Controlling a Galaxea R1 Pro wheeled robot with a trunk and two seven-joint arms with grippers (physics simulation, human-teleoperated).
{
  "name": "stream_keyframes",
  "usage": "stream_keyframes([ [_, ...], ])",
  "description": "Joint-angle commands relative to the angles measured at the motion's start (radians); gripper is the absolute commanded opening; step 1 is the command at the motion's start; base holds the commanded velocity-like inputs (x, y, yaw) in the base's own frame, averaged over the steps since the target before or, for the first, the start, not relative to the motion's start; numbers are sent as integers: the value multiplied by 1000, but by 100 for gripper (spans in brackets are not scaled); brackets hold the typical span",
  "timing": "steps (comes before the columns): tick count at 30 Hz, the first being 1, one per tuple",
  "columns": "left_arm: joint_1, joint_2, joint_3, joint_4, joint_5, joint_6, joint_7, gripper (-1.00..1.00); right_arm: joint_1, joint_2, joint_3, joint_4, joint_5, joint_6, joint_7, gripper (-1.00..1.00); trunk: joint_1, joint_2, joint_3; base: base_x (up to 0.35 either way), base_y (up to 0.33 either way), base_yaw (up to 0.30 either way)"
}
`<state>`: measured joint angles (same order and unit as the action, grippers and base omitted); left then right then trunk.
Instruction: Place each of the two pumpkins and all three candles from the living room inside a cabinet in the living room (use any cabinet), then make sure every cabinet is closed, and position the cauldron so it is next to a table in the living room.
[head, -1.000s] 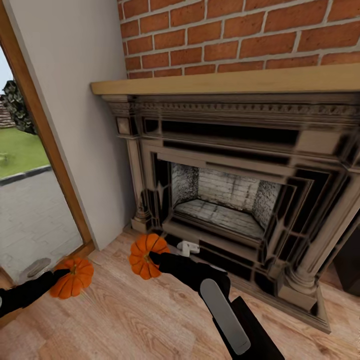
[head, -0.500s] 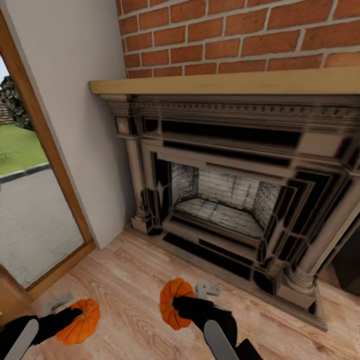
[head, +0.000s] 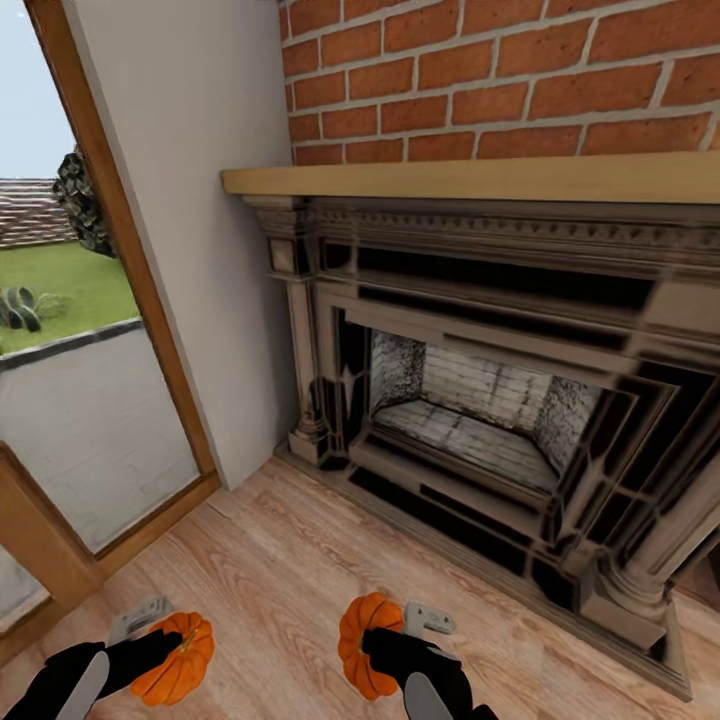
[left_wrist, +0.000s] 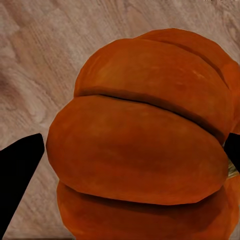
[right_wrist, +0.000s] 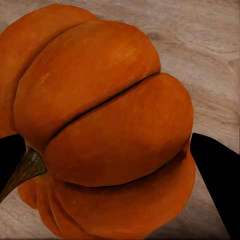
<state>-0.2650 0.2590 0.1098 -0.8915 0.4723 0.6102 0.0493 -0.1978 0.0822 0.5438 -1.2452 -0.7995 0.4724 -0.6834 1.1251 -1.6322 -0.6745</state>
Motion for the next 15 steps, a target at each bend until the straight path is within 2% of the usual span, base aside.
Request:
stream_keyframes([
  [1, 0, -2, 1, -2, 7, 7, 6, -100, 0, -1, 0, 3, -9, 1, -7, -100, -4, 7, 2, 0, 0, 77],
  [6, -1, -3, -3, -4, 6, 7, 5, -100, 0, -1, -2, 11, -14, 0, -8, -100, -23, 42, 18, 0, 0, 23],
  [13, -1, -3, -4, -14, 6, 6, 3, -100, 0, 0, -21, 48, -14, -1, -6, -100, -23, 42, 18, 0, 0, 1],
  [15, 0, -2, -3, -24, 6, 7, 3, -100, 0, 2, -22, 52, -13, -21, -6, -100, -23, 42, 18, 0, 0, 0],
])
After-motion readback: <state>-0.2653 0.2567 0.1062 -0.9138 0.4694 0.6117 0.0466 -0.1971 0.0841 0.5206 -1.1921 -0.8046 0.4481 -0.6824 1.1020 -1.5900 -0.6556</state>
